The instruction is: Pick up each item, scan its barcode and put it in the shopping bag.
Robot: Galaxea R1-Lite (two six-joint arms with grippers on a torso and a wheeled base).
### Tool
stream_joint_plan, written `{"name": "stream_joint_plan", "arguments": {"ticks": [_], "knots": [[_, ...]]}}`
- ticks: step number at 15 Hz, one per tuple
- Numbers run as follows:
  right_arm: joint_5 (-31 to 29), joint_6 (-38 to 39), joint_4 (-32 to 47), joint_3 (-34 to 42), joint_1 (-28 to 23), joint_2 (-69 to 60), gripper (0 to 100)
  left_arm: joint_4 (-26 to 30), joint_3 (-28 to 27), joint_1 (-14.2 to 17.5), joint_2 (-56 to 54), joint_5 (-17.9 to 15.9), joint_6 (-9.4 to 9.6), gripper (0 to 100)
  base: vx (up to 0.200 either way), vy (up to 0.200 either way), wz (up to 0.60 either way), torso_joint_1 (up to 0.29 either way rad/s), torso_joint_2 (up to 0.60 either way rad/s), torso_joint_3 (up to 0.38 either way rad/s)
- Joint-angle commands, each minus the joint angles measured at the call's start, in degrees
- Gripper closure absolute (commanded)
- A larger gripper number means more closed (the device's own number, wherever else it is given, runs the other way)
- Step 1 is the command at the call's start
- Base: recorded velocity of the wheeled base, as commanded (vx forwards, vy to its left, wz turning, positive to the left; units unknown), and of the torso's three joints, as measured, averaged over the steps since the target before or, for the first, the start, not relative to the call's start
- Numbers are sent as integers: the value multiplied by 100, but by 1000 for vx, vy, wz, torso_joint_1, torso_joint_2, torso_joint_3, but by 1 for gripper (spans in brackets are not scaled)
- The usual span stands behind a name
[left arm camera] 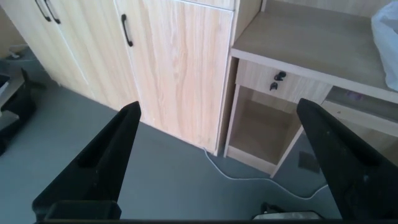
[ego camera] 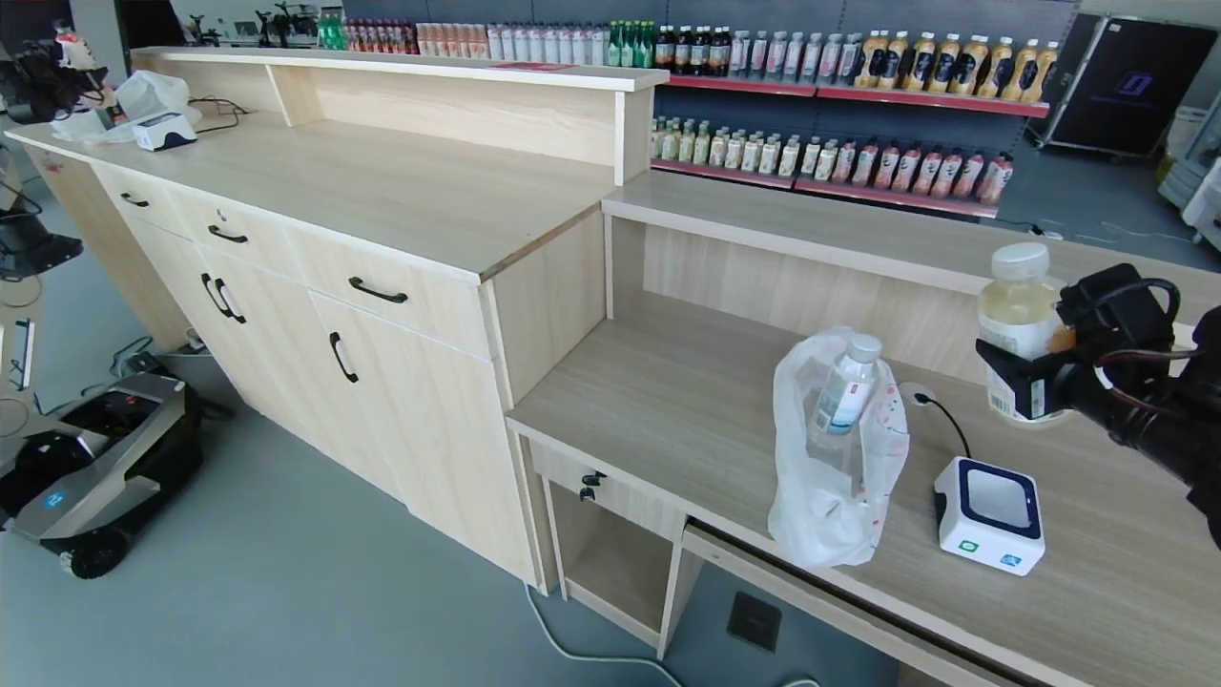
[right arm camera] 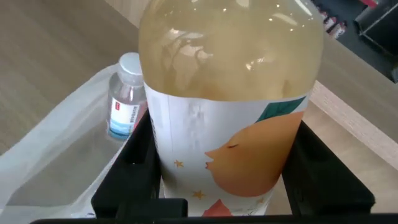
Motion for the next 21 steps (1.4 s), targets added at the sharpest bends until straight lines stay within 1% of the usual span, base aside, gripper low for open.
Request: {"name": "stream_joint_plan", "arguments": {"ticks": [1,2,4,7,11,14,16,17,18,21], "knots": [[-55,32,-39,-57,396,168,100,7,1,0,9,-2,0,0,0,0,600,12,2,2],[-38,85,-74,-57,546,212,100,-1,1,0,9,-2,0,0,0,0,600,-2,-2,7],[279,507,-109,-110,827,599,100,-1,1,0,9,-2,0,0,0,0,0,0,0,0],[288,533,-232,-171,809,1566,100,-1,1,0,9,-2,0,0,0,0,0,0,0,0],[305,639,-926,-251,774,2559,100,-1,1,0,9,-2,0,0,0,0,0,0,0,0],[305,674,-1120,-400,730,2972,100,-1,1,0,9,-2,0,0,0,0,0,0,0,0],[314,893,-1357,-488,721,3227,100,-1,1,0,9,-2,0,0,0,0,0,0,0,0],[314,920,-1366,-497,721,3244,100,7,1,0,9,-2,0,0,0,0,0,0,0,0],[314,1008,-1375,-708,721,3367,100,-1,1,0,9,-2,0,0,0,0,0,0,0,0],[314,1016,-1392,-760,669,3359,100,7,1,0,9,-2,0,0,0,0,0,0,0,0]]}}
